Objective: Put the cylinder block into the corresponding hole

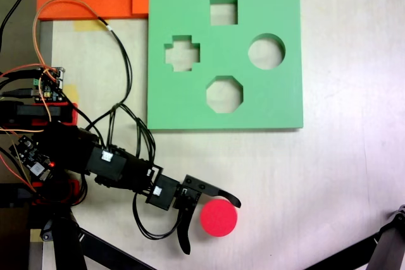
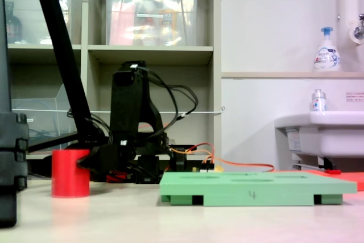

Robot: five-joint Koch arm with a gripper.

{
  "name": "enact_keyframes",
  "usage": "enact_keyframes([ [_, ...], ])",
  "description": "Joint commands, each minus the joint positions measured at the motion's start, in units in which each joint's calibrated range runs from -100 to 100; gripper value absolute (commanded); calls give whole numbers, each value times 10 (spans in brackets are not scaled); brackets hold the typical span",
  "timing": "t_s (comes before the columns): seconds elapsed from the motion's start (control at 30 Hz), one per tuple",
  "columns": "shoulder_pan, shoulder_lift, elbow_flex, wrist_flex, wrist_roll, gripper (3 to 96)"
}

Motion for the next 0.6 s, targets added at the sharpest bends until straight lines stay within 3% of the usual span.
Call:
enact_keyframes([
  [0.03,-3,25,30,70,5,901],
  [0.23,-7,32,30,70,6,687],
  [0.37,-7,26,31,70,6,495],
  [0.6,3,15,54,46,6,417],
])
